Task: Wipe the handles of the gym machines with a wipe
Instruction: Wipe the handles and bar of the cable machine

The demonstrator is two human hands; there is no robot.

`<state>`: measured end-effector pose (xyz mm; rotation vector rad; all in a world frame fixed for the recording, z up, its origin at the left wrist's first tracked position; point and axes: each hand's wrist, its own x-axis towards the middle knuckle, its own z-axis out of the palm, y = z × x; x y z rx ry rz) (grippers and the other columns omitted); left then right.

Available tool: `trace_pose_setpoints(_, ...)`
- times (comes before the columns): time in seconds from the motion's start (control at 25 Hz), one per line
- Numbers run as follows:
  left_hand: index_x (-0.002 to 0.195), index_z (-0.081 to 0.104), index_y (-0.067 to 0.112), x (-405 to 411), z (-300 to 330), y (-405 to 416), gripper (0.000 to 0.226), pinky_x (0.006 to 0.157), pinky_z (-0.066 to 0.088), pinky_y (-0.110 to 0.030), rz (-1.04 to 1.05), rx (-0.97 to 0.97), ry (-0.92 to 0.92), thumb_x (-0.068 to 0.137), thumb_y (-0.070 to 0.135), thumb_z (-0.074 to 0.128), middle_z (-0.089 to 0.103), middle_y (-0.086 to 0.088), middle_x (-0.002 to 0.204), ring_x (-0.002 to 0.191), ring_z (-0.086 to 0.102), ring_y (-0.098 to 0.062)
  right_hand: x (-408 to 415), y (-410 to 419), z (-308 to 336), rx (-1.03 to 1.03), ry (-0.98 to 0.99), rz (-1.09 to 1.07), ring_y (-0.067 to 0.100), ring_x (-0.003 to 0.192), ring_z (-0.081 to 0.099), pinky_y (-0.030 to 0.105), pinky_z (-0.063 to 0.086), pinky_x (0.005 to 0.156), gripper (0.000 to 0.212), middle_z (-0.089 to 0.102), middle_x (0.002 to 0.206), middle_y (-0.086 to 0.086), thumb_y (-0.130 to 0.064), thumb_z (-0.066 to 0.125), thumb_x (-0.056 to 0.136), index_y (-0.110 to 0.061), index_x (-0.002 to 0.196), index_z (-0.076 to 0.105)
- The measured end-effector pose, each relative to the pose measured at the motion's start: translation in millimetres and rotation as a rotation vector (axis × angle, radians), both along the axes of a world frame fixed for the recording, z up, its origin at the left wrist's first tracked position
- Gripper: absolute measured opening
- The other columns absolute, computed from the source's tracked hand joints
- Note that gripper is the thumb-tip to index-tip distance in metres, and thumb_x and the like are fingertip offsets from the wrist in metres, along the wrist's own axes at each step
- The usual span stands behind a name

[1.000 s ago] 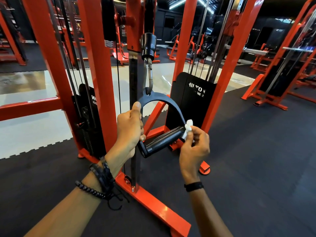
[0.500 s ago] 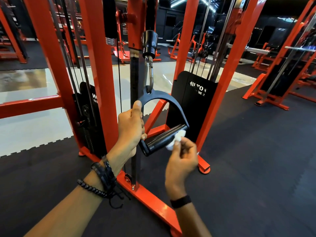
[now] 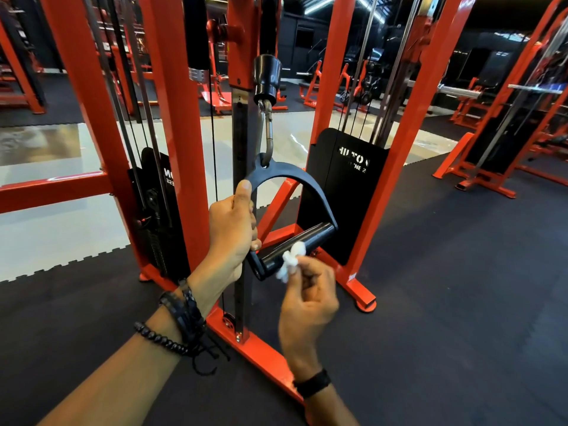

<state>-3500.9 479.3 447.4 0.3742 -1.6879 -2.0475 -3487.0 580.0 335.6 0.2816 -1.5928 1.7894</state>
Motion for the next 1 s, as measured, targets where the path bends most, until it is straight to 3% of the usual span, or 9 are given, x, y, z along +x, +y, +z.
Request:
trace_pose_setpoints(0.08, 0.068, 0.041, 0.018, 2, 2, -1, 0.046, 0.037, 0.027, -0.023, 0.005, -0.009, -0.001, 0.102, 0.048, 0.046, 0.028, 0.009, 0.046, 0.038, 0.025, -0.008, -30, 20, 9, -0.034, -0.052, -0.098, 0.022, 0.080, 0.066, 0.027, 0.052, 0.069, 0.012, 0.064, 0.094, 0.005, -0.006, 0.067, 0.090, -0.016, 0.097, 0.067)
trace_pose_setpoints(0.2, 0.069, 0.041, 0.018, 5, 4, -2, 0.046, 0.037, 0.028, -0.023, -0.003, -0.010, -0.010, 0.102, 0.049, 0.046, 0.028, 0.010, 0.045, 0.038, 0.026, -0.007, -57, 36, 13, -0.090, -0.146, -0.127, 0.016, 0.083, 0.068, 0.036, 0.056, 0.074, 0.012, 0.067, 0.097, 0.011, -0.005, 0.065, 0.092, -0.013, 0.100, 0.067)
trace_pose_setpoints(0.28, 0.069, 0.042, 0.017, 6, 5, -3, 0.046, 0.037, 0.028, -0.023, 0.003, -0.016, -0.011, 0.101, 0.050, 0.046, 0.029, 0.009, 0.046, 0.038, 0.027, -0.008, -48, 31, 9, -0.040, -0.095, -0.104, 0.020, 0.084, 0.068, 0.038, 0.057, 0.073, 0.010, 0.067, 0.097, 0.007, -0.005, 0.065, 0.093, -0.011, 0.102, 0.067)
trace_pose_setpoints(0.4, 0.068, 0.043, 0.017, 7, 4, -5, 0.047, 0.037, 0.029, -0.023, 0.020, -0.034, -0.004, 0.101, 0.049, 0.047, 0.030, 0.007, 0.048, 0.039, 0.027, -0.009, -29, 25, 11, 0.119, 0.035, -0.105, 0.021, 0.083, 0.065, 0.025, 0.053, 0.069, 0.010, 0.062, 0.095, -0.002, -0.006, 0.066, 0.091, -0.011, 0.100, 0.068)
trace_pose_setpoints(0.68, 0.069, 0.044, 0.016, 9, 7, -4, 0.045, 0.037, 0.030, -0.022, 0.015, -0.033, -0.015, 0.101, 0.049, 0.046, 0.031, 0.007, 0.049, 0.039, 0.028, -0.008, -41, 33, 34, 0.296, 0.111, -0.127, 0.013, 0.085, 0.062, 0.012, 0.044, 0.073, 0.011, 0.064, 0.091, 0.007, -0.001, 0.067, 0.088, -0.004, 0.096, 0.074)
trace_pose_setpoints(0.88, 0.069, 0.043, 0.018, 11, 9, -4, 0.045, 0.037, 0.028, -0.023, 0.004, -0.017, -0.009, 0.102, 0.048, 0.046, 0.028, 0.005, 0.052, 0.041, 0.027, -0.009, -51, 50, 37, 0.193, 0.035, -0.204, 0.011, 0.079, 0.060, 0.019, 0.046, 0.064, 0.012, 0.064, 0.091, 0.003, 0.000, 0.067, 0.089, -0.007, 0.096, 0.073)
trace_pose_setpoints(1.0, 0.069, 0.043, 0.017, 10, 8, -5, 0.045, 0.037, 0.028, -0.022, 0.017, -0.042, -0.015, 0.102, 0.047, 0.046, 0.028, 0.005, 0.051, 0.040, 0.026, -0.009, -33, 38, 35, 0.289, 0.064, -0.172, 0.009, 0.078, 0.058, 0.020, 0.045, 0.065, 0.015, 0.062, 0.090, 0.005, 0.000, 0.066, 0.086, -0.009, 0.095, 0.073)
